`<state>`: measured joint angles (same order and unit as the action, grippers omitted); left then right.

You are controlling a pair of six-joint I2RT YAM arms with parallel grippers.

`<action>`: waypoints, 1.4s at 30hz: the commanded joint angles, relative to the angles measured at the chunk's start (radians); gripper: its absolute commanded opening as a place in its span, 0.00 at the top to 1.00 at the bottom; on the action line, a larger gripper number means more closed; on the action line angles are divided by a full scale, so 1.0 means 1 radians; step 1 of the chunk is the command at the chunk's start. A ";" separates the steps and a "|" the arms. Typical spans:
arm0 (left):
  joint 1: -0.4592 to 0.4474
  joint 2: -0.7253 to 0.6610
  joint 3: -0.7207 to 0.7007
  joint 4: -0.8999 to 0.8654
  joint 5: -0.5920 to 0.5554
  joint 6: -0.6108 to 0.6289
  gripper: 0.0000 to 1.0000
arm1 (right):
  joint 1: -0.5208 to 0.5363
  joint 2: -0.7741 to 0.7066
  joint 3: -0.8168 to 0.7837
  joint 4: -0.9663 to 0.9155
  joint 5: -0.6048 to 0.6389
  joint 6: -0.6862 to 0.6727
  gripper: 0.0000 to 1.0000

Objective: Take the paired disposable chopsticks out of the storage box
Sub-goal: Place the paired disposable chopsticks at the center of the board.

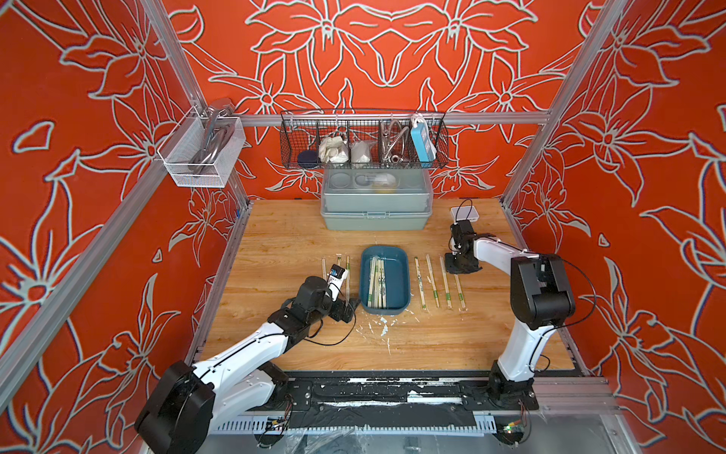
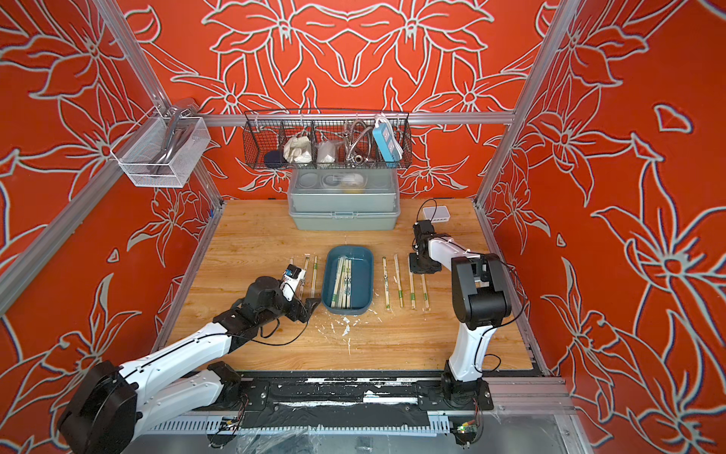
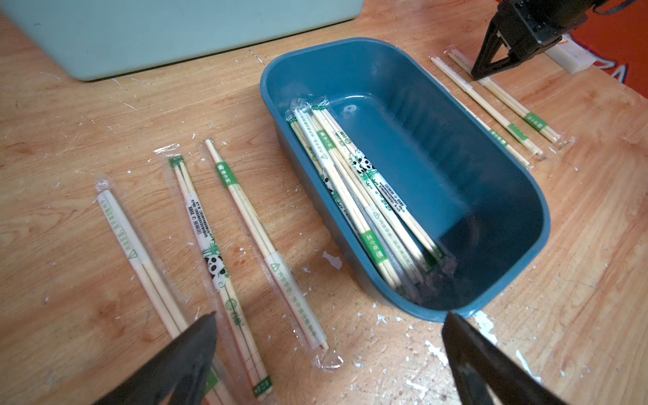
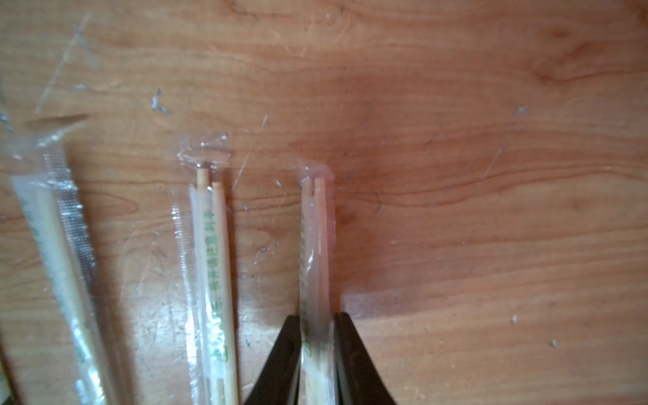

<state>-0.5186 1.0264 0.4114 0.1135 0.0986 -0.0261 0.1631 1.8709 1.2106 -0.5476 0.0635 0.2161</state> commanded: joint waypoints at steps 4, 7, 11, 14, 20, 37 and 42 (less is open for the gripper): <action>-0.006 0.000 0.010 0.002 -0.005 -0.008 0.00 | -0.004 -0.031 0.023 -0.044 0.004 0.006 0.69; -0.006 -0.006 0.009 0.000 -0.011 -0.017 0.00 | -0.004 -0.076 0.027 -0.063 0.000 0.015 0.63; -0.005 -0.014 0.008 -0.001 -0.012 -0.033 0.00 | -0.004 -0.148 0.036 -0.103 -0.019 0.050 0.57; -0.005 -0.027 0.038 -0.047 -0.035 -0.090 0.00 | 0.004 -0.229 0.005 -0.094 -0.063 0.065 0.56; -0.018 -0.028 0.216 -0.250 -0.069 -0.179 0.07 | 0.037 -0.515 -0.212 0.095 -0.151 0.086 0.45; -0.206 0.431 0.779 -0.611 -0.218 -0.297 0.40 | 0.289 -0.981 -0.831 0.694 -0.173 0.062 0.38; -0.239 0.599 0.915 -0.699 -0.229 -0.316 0.45 | 0.291 -1.027 -0.842 0.689 -0.071 0.069 0.38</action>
<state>-0.7422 1.5623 1.2728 -0.4934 -0.1150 -0.3187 0.4496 0.8692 0.3733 0.0845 -0.0814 0.2955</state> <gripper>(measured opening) 0.549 0.624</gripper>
